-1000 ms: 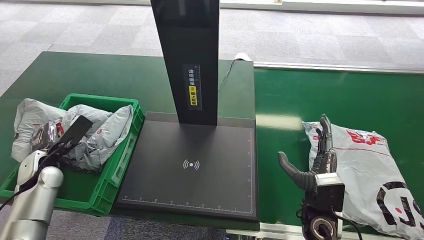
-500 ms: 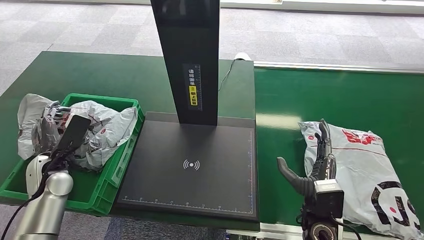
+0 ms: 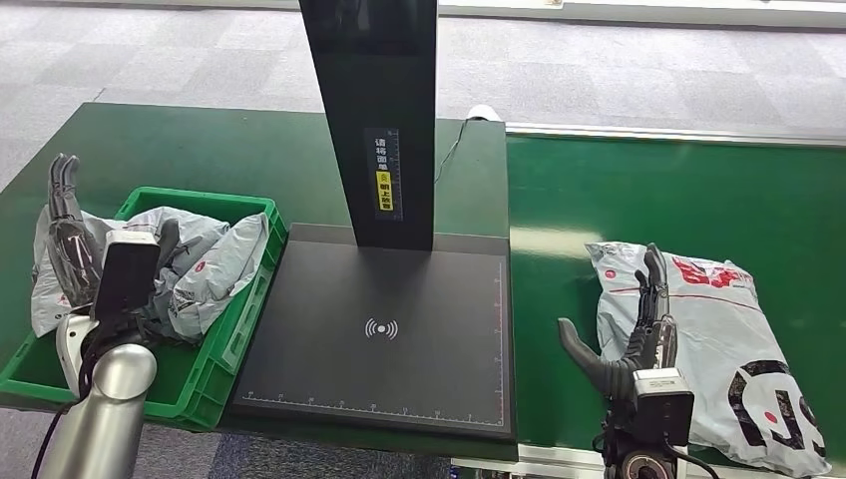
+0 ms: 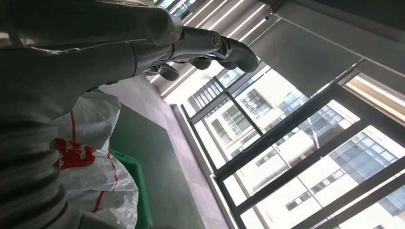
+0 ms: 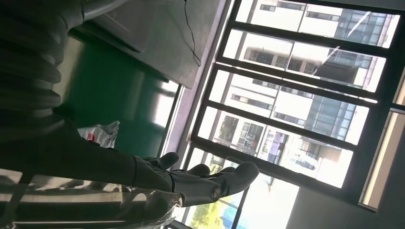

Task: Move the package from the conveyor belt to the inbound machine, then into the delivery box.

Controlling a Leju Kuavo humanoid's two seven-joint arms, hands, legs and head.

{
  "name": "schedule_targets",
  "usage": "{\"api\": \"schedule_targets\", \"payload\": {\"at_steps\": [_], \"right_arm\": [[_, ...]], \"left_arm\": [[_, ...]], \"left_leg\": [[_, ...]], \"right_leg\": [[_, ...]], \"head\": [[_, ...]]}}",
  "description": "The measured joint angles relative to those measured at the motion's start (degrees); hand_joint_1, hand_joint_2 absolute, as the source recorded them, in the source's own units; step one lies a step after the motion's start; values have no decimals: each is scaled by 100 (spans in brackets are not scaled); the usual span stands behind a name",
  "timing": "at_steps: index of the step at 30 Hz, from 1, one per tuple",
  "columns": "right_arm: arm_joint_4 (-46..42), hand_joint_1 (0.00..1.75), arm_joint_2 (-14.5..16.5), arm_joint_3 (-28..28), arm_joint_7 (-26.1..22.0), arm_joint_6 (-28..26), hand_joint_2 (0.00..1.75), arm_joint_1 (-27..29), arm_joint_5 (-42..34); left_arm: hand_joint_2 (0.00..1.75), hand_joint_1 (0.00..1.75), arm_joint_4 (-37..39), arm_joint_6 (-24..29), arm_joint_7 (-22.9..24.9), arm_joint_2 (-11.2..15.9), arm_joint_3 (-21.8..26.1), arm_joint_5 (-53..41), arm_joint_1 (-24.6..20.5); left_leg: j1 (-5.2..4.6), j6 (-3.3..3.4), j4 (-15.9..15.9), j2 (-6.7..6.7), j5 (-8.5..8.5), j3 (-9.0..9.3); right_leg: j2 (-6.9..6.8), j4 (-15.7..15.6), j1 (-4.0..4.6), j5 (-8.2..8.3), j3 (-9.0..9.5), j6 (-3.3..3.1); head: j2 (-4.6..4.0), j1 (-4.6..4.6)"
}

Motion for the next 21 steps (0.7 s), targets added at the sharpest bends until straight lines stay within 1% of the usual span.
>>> {"api": "schedule_targets", "payload": {"at_steps": [2, 4, 6, 8, 10, 12, 18, 21], "right_arm": [[0, 0, -2, -1, -22, -8, 175, 5, -32], [0, 0, -3, -2, -45, -9, 175, 6, -68], [2, 0, -9, -2, -56, 15, 175, -6, -121], [15, 0, -21, 1, -50, 88, 175, -35, -186], [50, 0, -39, 11, -9, 209, 175, -85, -243], [107, 0, -57, 46, 63, 340, 175, -145, -270], [362, 0, -81, 260, 258, 711, 175, -347, -326], [522, 0, -78, 409, 372, 928, 175, -468, -322]], "left_arm": [[175, 0, -93, 68, -198, -23, -40, 201, 33], [175, 0, -207, -28, -550, -54, -105, 700, 77], [175, 0, -365, -482, -948, -94, -222, 1545, 157], [175, 0, -531, -1154, -1195, -145, -386, 2378, 274], [175, 0, -651, -1768, -1283, -198, -589, 2925, 406], [175, 0, -724, -2221, -1348, -254, -790, 3314, 538], [175, 0, -740, -3130, -1445, -429, -1214, 4406, 853], [175, 0, -673, -3347, -1451, -558, -1345, 4746, 962]], "left_leg": [[0, 0, 0, 0, 0, 0], [0, 0, 0, 0, 0, 0], [0, 0, 0, -1, 0, 0], [-1, 0, 0, -1, -1, -1], [-1, 1, 0, 0, -2, -1], [-2, 1, 0, 0, -3, -2], [-2, 1, -1, -1, -4, -2], [-1, 1, -1, -2, -3, -1]], "right_leg": [[0, 0, 0, 0, 0, 0], [0, 0, 0, 0, 0, 0], [-1, 0, 0, 0, 1, 0], [-1, 0, -1, 0, 1, 0], [0, 0, -2, 0, 2, 0], [0, -1, -3, 0, 2, 0], [0, -1, -3, 0, 1, 0], [-1, -1, -2, 0, 2, 0]], "head": [[0, 1], [0, 1], [0, 1], [0, 1], [0, 1], [0, 1], [0, -1], [0, 0]]}}
